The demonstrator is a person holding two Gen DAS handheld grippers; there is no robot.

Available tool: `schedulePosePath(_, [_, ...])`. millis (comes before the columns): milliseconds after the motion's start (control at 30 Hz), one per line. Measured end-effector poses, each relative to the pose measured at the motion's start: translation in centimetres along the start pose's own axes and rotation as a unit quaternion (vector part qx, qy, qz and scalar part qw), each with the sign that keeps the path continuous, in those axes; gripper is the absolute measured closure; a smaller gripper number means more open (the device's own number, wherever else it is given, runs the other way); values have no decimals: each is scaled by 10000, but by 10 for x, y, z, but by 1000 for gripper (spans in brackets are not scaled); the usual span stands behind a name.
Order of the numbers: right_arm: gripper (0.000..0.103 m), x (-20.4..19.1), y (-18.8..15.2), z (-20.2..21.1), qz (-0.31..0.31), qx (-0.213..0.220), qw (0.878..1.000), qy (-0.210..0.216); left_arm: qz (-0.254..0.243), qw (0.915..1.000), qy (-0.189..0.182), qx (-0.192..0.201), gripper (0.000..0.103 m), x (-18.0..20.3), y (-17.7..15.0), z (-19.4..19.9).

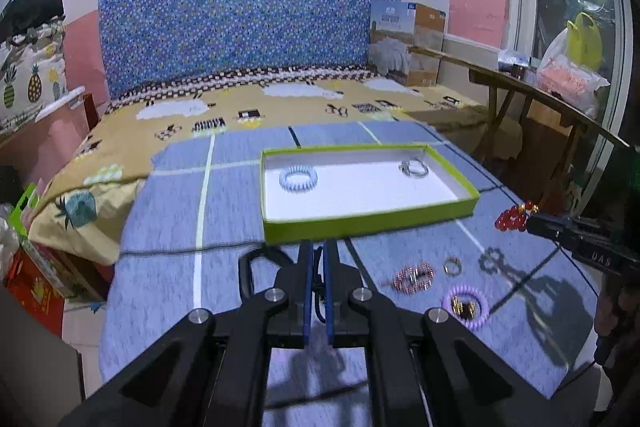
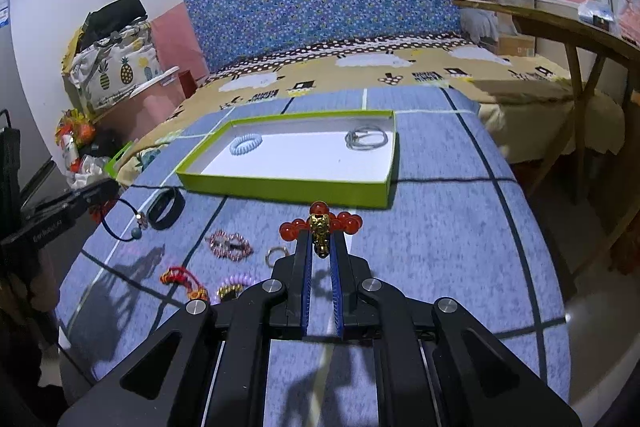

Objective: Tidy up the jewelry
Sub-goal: 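Carry the black cord bracelet and red bead bracelet into the green box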

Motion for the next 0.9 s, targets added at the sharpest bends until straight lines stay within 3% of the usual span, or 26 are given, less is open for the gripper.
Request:
schedulePosePath(233, [94,3,23,-10,149,127,9998,-9,-100,9998,-24,177,98,1,29,-15])
schedulePosePath(533, [94,19,47,-36,161,132,9998,-37,-37,10000,-73,55,98,-2,60,-54])
schedulePosePath(900, [94,34,54,-83,55,-209,9998,-52,-87,9996,40,-262,98,0,59,-109])
Point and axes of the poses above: each gripper's, at about its wrist camera, not at the fingertips, and z roughly against the way its jaws point, x to its right, y to its top, the point moved 1 cm from there along -z, roughly the way its jaws point, and after that the axes turned 10 degrees about z, right-handed, at the moved point
